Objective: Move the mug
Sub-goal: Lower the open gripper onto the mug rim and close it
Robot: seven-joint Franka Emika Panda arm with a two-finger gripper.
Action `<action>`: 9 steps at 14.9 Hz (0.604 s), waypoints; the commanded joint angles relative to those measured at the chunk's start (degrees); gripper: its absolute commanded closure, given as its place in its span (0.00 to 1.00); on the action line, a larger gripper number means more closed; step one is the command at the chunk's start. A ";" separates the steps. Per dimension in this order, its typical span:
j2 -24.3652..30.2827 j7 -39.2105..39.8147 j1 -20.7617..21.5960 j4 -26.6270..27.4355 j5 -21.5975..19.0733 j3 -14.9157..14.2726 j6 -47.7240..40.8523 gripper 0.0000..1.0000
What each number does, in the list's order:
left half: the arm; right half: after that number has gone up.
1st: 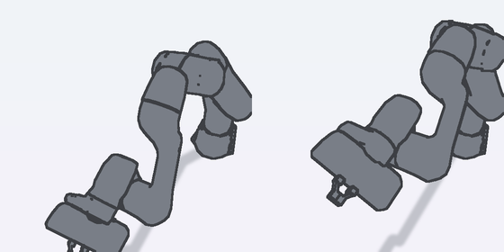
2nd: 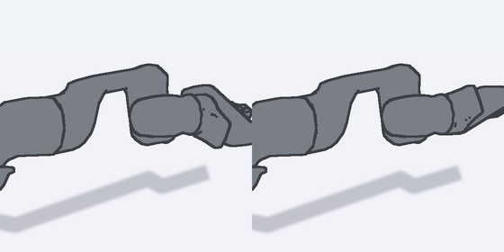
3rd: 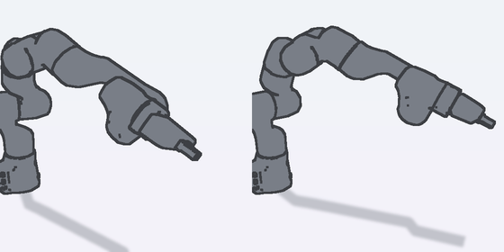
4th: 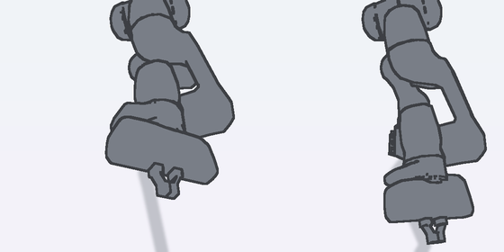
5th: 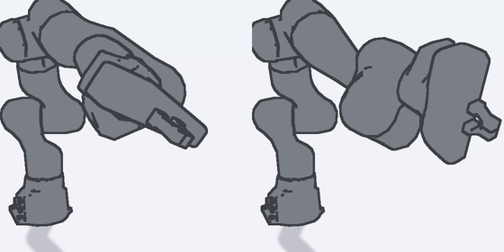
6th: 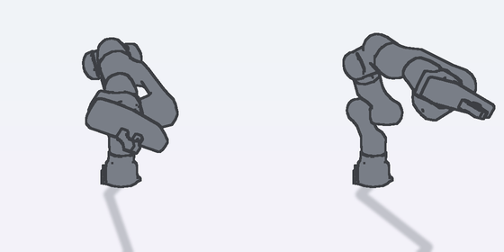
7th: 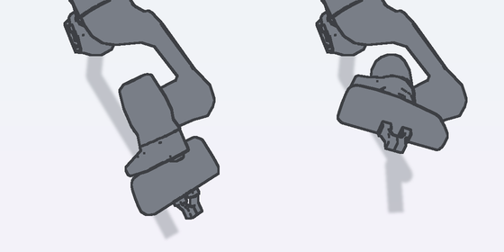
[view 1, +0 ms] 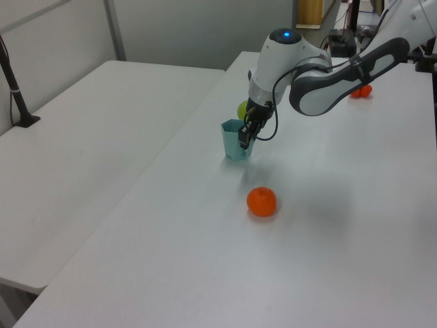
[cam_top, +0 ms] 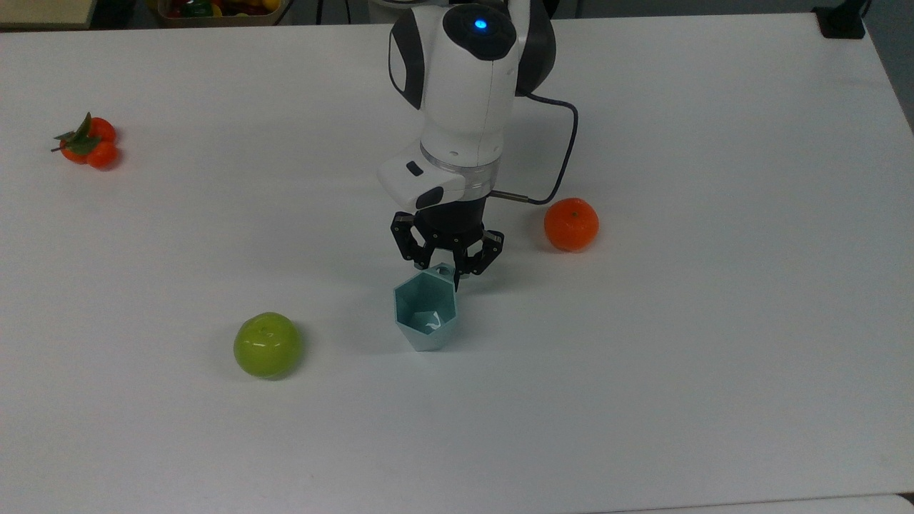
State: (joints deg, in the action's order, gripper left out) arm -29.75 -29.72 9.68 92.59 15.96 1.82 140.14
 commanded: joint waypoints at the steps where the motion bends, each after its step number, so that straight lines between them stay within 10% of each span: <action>1: -0.14 -1.13 0.33 -0.21 1.62 -0.42 0.93 0.78; 9: 2.05 -1.13 -0.54 -0.21 1.36 -0.33 0.14 0.91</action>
State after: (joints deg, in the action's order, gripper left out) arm -29.69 -29.72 9.33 92.16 16.17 1.80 140.19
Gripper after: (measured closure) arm 0.731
